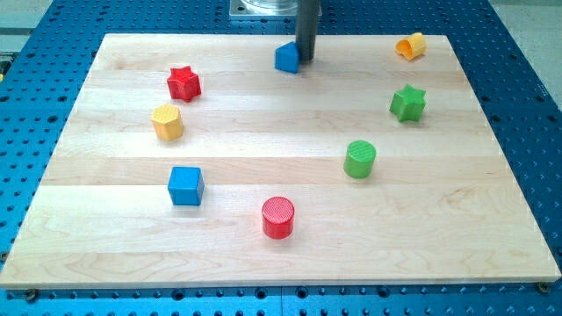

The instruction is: Place the hexagon to the top left of the green star

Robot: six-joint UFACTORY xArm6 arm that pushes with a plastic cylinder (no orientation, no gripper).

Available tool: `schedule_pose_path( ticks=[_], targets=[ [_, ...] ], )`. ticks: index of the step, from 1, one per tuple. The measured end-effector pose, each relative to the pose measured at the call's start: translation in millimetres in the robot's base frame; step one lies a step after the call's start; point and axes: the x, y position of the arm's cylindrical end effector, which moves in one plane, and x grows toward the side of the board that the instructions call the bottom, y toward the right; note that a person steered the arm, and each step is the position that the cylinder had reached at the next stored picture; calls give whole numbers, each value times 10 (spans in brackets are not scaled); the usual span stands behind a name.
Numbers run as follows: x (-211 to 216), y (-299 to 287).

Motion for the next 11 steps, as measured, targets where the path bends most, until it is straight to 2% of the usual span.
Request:
schedule_pose_path(
  ticks=[3,4,5,8,9,10,11],
  targets=[
    [204,-233],
    [-37,272],
    [-539,650],
    [-544,1069],
    [-550,1401],
    [-548,2044],
    [-480,2326]
  ],
)
